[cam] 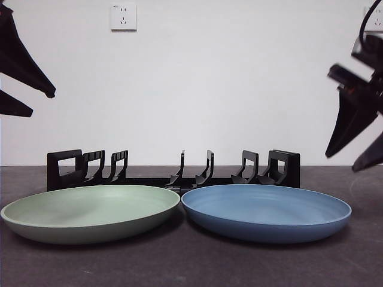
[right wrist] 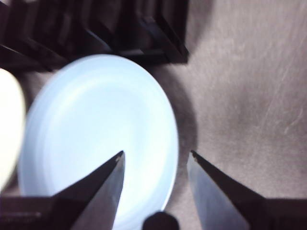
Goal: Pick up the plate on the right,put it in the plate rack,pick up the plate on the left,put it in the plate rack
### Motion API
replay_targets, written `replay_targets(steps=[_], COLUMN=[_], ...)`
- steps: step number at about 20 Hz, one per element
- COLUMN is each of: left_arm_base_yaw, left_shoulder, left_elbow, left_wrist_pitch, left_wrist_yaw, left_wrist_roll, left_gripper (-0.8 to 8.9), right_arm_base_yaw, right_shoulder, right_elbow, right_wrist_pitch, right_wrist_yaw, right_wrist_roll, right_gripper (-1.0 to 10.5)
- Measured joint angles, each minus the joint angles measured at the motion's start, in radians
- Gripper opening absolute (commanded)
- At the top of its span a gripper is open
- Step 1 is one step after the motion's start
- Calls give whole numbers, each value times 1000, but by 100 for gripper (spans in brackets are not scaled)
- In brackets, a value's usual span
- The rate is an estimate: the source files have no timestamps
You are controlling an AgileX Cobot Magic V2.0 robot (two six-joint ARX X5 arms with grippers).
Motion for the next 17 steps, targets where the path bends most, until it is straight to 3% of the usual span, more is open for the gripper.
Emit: replay_targets(steps=[7,14,17], left_arm_base_yaw=[-23,-24,-24], left_shoulder=[42,52,52], left_elbow=[0,0,0], left_wrist_pitch=[8,28,37], left_wrist_yaw=[-9,-26,-18], left_wrist_roll=[0,0,13], left_gripper=[252,252,252], right_arm_base_yaw=[6,32,32], right_shoulder=[157,217,216], right_elbow=[2,2,3], right_wrist_pitch=[34,36,35], right_wrist_yaw=[0,5,21], right_wrist_roll=[-8,-10,-6], right_gripper=[214,-11,-10])
